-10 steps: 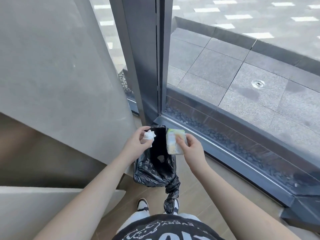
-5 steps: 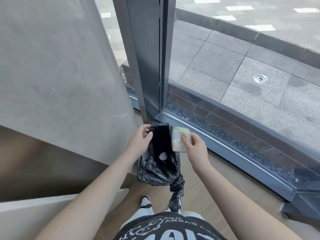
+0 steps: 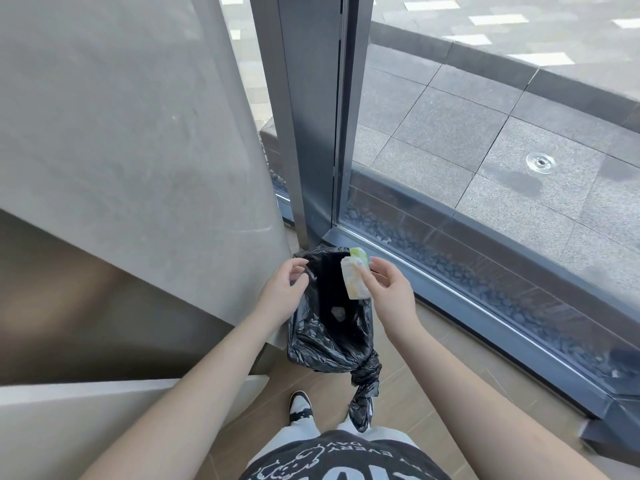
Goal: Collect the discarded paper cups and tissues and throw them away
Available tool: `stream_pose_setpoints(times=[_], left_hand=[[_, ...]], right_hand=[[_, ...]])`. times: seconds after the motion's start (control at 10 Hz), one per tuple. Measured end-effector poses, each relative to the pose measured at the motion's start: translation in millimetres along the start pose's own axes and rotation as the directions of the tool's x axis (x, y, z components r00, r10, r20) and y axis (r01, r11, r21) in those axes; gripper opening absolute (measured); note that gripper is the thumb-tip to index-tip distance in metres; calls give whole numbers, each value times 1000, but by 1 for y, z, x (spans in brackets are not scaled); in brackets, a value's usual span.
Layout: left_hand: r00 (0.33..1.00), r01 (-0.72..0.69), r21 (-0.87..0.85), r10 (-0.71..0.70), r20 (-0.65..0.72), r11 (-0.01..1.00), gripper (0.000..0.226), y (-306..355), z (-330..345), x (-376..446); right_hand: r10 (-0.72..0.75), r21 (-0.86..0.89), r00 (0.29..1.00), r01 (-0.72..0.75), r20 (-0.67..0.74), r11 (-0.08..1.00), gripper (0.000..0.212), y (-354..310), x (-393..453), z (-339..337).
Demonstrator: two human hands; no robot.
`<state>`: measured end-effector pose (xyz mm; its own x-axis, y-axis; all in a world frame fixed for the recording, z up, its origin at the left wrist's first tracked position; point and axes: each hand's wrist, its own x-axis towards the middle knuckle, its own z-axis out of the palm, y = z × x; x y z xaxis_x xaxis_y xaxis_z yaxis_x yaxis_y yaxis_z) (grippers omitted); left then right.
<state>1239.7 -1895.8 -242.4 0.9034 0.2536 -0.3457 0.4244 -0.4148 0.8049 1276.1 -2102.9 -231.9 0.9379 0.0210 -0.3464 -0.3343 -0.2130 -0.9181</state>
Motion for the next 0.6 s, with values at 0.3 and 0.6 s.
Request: stream_pose_setpoints(times=[0.3, 0.6], left_hand=[[1000, 19, -28, -19, 24, 999, 22, -13, 6, -6], [1000, -7, -103, 8, 9, 995, 21, -5, 11, -4]], right_hand=[[45, 6, 999, -45, -27, 999, 20, 3, -8, -6], [44, 67, 998, -41, -48, 997, 14, 5, -13, -13]])
